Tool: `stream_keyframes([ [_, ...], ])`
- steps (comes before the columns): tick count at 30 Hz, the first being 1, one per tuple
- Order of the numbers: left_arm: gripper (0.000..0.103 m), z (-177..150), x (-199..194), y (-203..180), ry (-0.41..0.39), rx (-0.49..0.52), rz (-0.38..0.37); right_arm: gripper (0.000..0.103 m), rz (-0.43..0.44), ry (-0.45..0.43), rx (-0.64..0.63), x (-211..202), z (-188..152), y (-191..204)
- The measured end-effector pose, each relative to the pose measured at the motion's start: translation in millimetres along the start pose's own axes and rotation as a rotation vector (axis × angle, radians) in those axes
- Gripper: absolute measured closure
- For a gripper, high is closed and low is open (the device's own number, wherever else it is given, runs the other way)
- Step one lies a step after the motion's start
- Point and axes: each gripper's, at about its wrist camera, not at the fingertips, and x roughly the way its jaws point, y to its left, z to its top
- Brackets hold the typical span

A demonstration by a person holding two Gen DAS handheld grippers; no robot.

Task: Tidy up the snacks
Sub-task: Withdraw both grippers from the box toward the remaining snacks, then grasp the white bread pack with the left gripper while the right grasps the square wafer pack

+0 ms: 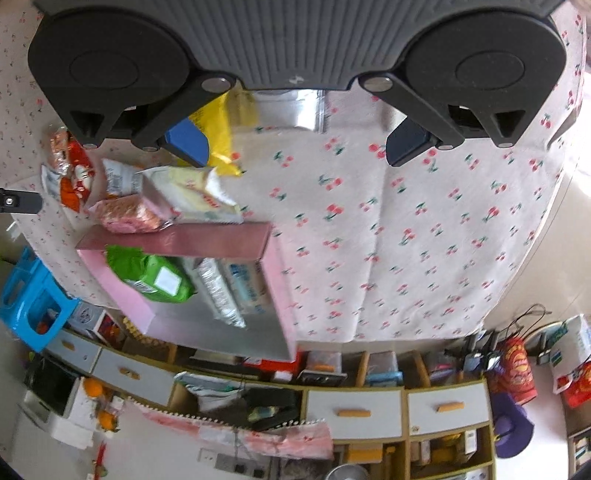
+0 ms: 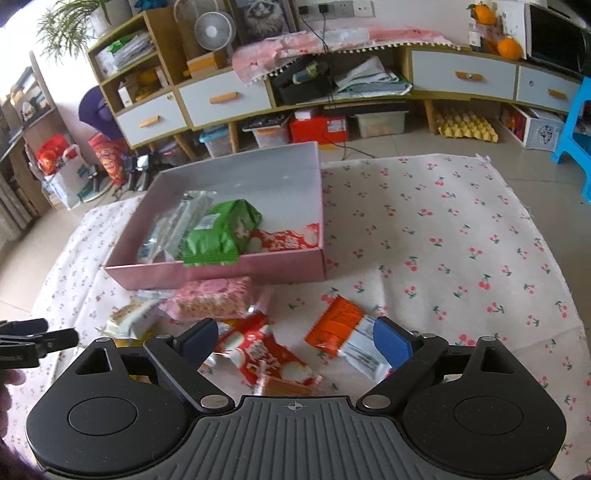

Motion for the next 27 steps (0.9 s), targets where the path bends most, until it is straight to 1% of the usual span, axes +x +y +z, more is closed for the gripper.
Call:
stream_keyframes([
  [2, 0.001, 0, 0, 3, 0.008, -0.011, 0.005, 0.010, -0.012, 0.006, 0.006, 1, 0, -2],
  [7, 0.001, 1, 0, 2, 0.022, -0.049, -0.009, 0.010, -0.025, 0.029, 0.043, 5, 0, -5],
  [12, 0.001, 2, 2, -9, 0.013, -0.023, -0.012, 0.010, -0.022, 0.048, 0.077, 10, 1, -8],
  [17, 0.003, 2, 6, -22, 0.016, -0.014, -0.027, 0.010, -0.009, 0.073, 0.048, 14, 0, -7],
  [23, 0.003, 0, 10, -40, 0.012, 0.053, -0.075, 0.010, 0.036, 0.121, -0.007, 16, -5, -3],
  [27, 0.005, -2, 16, -48, 0.019, 0.064, -0.073, 0.010, 0.058, 0.167, -0.023, 18, -10, 1],
])
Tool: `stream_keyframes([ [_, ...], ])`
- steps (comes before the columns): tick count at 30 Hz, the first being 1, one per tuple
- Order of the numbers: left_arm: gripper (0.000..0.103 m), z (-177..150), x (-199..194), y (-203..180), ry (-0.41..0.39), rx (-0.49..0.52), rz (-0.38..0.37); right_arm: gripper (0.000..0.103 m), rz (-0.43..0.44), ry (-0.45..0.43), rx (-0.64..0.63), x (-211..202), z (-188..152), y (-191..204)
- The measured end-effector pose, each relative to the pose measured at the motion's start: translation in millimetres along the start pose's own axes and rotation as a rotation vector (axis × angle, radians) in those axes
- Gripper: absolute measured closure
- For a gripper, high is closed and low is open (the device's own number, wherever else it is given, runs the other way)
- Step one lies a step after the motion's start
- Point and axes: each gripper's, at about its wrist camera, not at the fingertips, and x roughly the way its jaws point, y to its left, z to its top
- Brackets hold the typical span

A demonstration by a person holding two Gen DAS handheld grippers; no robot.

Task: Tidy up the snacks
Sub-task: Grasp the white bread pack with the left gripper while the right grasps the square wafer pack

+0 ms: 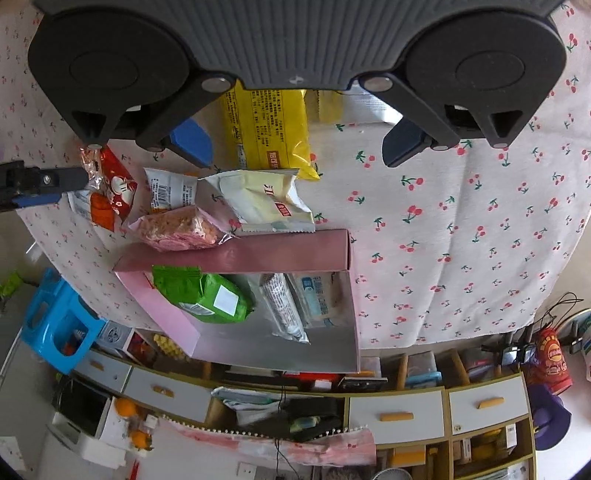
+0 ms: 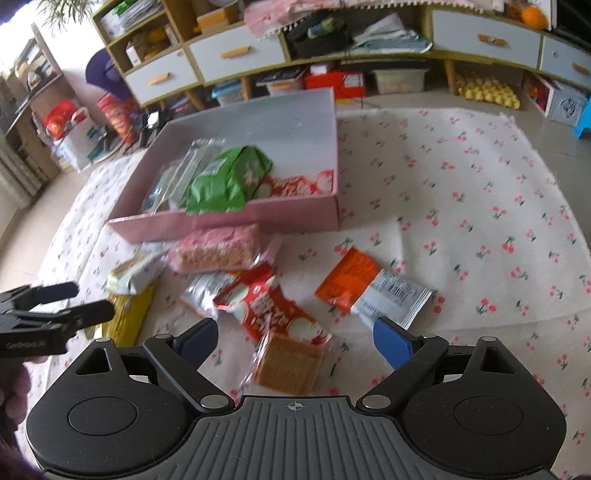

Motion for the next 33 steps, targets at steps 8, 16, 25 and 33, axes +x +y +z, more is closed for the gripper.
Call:
stream_keyframes([
  [8, 0.007, 8, 7, -14, -0.004, -0.051, -0.002, 0.010, 0.051, 0.088, 0.129, 4, -3, -8],
  [16, 0.020, 17, 23, -21, 0.011, -0.104, 0.033, 0.012, 0.039, 0.106, 0.204, 7, -2, -17],
  [25, 0.038, 20, 31, -15, 0.037, -0.182, 0.042, 0.032, 0.035, 0.137, 0.203, 13, -6, -13],
  [33, 0.051, 19, 27, -14, 0.043, -0.194, 0.026, 0.053, 0.024, 0.150, 0.196, 17, -7, -14],
])
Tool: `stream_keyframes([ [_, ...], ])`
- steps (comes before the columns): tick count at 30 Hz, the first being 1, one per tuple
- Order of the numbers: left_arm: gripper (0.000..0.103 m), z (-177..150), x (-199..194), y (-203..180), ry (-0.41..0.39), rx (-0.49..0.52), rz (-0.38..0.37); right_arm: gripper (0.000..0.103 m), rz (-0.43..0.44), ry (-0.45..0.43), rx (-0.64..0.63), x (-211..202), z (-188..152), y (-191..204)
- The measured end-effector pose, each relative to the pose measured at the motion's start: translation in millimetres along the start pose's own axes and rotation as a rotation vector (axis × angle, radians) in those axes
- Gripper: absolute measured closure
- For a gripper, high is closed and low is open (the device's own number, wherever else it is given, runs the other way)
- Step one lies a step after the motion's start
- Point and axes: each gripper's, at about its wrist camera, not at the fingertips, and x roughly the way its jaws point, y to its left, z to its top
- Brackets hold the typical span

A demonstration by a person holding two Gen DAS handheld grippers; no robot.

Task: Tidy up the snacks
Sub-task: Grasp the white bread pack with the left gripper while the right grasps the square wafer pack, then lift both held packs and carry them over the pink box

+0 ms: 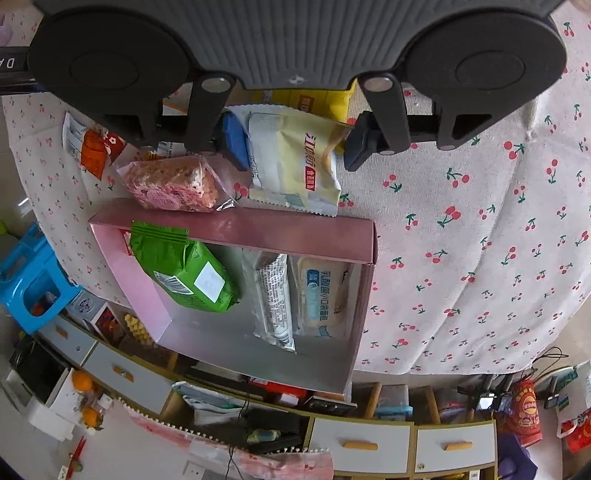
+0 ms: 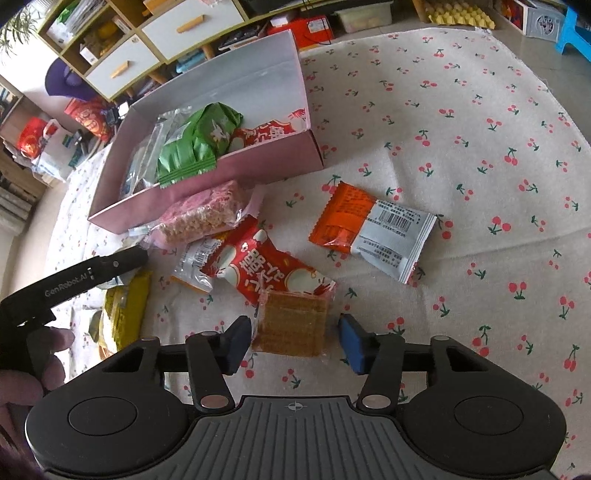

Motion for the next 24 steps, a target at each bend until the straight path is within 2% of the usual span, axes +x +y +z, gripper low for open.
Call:
stream_keyframes([
  [9, 0.052, 3, -4, 0, 0.002, 0.016, -0.013, 0.056, -0.005, -0.008, -0.007, -1, 1, 2],
  [24, 0.052, 4, -23, 7, 0.028, -0.007, -0.085, 0.056, 0.011, -0.040, 0.024, -12, 7, -1],
])
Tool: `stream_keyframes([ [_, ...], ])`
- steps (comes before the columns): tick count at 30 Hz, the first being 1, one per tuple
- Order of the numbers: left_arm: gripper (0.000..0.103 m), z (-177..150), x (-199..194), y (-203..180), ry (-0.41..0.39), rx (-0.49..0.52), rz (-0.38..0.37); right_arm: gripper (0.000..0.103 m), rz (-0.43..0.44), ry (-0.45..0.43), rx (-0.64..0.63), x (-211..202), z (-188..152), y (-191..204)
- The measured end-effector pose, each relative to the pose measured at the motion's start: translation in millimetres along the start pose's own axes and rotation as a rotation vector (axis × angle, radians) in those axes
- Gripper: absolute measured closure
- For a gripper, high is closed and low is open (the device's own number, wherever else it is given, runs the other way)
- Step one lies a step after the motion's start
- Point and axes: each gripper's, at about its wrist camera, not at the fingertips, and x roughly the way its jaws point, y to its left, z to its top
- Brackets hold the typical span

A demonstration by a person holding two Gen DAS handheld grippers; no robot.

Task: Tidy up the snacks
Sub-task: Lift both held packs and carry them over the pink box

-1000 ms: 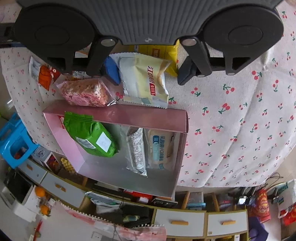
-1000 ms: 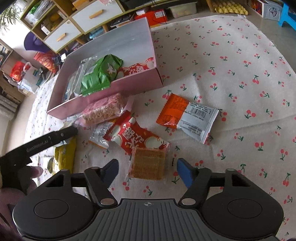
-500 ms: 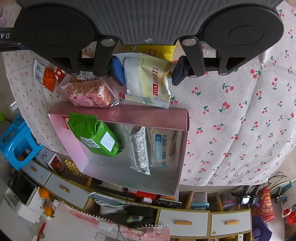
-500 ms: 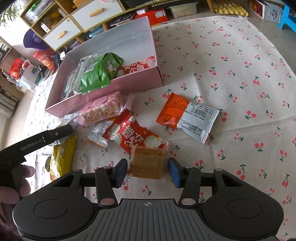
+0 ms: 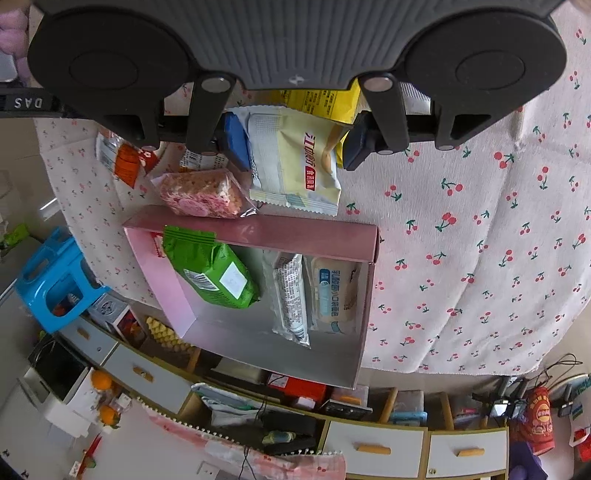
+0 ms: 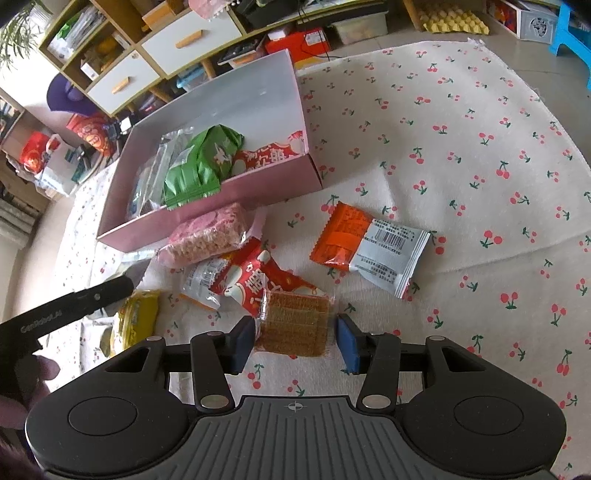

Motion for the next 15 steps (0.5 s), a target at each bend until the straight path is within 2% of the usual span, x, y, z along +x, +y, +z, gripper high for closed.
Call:
stream_keyframes([
  [15, 0.052, 2, -23, 3, 0.007, -0.034, -0.089, 0.056, 0.018, -0.039, 0.034, -11, 10, 2],
])
